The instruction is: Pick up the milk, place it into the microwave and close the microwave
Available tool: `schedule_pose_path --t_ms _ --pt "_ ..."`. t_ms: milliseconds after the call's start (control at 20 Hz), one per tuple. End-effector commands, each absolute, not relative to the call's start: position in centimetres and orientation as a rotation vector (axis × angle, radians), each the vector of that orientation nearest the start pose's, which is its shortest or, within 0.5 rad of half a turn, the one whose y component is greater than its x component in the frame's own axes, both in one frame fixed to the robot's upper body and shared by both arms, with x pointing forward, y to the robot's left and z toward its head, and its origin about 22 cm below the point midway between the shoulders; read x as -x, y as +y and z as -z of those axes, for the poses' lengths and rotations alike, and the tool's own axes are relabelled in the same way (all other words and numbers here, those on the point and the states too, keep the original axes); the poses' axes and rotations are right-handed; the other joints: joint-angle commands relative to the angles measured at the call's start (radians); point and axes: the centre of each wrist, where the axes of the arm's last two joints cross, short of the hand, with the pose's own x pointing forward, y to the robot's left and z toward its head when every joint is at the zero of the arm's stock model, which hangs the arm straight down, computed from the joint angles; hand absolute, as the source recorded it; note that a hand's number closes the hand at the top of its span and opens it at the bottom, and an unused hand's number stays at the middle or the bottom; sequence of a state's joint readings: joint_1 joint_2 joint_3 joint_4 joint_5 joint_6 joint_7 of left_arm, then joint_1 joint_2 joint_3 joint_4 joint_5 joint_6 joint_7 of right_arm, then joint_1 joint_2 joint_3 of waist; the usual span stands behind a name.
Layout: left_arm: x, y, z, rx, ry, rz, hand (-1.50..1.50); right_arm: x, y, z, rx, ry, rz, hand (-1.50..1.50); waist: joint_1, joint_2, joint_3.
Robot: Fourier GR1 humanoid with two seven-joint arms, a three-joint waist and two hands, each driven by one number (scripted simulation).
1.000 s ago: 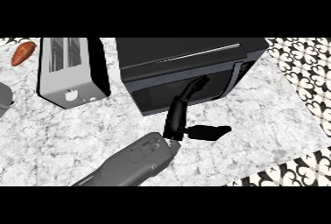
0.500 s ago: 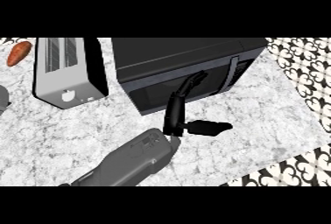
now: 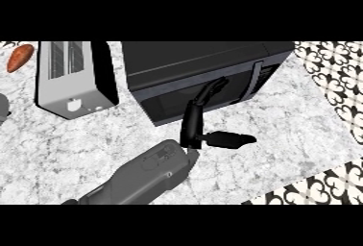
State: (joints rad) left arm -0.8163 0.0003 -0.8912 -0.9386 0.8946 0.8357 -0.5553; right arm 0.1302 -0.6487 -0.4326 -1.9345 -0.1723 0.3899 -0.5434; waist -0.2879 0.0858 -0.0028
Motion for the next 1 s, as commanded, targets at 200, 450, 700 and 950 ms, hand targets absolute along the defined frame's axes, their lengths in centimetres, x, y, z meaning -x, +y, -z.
schedule_pose_path --t_ms 200,450,700,950 --pt "-32.5 -0.2 -3.4 0.095 -1.833 0.024 -1.50 -20.0 -39.0 -12.3 -0.135 -2.236 -0.452 -1.50 0.011 0.026 0.005" --pt "-32.8 -0.2 -3.5 0.092 -1.837 0.015 -1.50 -20.6 -39.5 -12.2 -0.204 -2.215 -0.418 -1.50 0.002 0.017 0.003" --pt "-32.8 -0.1 -3.2 0.092 -1.837 0.014 -1.50 -21.5 -40.2 -12.5 -0.241 -2.213 -0.399 -1.50 -0.003 0.022 0.004" --pt "-32.8 0.0 -2.9 0.087 -1.847 0.001 -1.50 -21.9 -41.6 -13.3 -0.258 -2.194 -0.398 -1.50 -0.010 0.017 0.002"
